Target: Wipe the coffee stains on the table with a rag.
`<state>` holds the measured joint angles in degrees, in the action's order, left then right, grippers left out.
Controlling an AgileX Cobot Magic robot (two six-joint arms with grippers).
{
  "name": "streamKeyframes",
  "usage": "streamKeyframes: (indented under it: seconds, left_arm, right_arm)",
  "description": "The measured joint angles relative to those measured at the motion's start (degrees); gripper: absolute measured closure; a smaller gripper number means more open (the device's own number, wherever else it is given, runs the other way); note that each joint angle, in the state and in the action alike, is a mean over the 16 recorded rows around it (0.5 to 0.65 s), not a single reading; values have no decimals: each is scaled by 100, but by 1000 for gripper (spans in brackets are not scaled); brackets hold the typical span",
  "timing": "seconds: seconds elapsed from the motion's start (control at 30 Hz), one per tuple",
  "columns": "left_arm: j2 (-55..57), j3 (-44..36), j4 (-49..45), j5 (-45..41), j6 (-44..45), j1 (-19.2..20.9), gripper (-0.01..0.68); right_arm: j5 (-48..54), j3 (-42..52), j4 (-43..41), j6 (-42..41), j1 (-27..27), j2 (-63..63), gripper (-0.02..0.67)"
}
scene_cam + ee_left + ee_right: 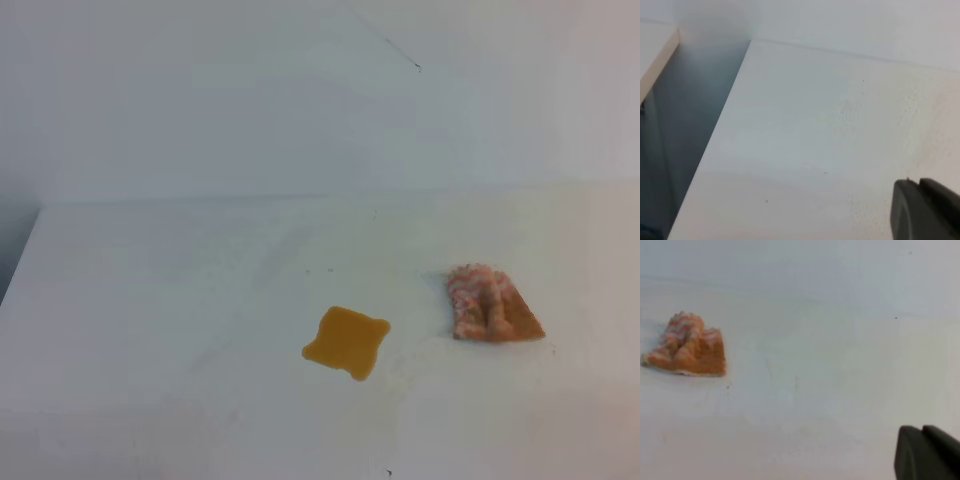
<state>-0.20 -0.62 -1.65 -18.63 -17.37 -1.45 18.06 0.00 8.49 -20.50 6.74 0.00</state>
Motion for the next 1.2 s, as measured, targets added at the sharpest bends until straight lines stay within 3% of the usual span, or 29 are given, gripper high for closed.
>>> streamKeyframes:
  seconds: [0.93, 1.2]
  left_arm:
    - [10, -31, 0, 8, 3, 0, 674]
    - [-9, -78, -1, 43, 4, 0, 673]
  right_arm:
    - [-5, 0, 45, 0, 0, 0, 652]
    - [-414, 0, 453, 0, 0, 0, 652]
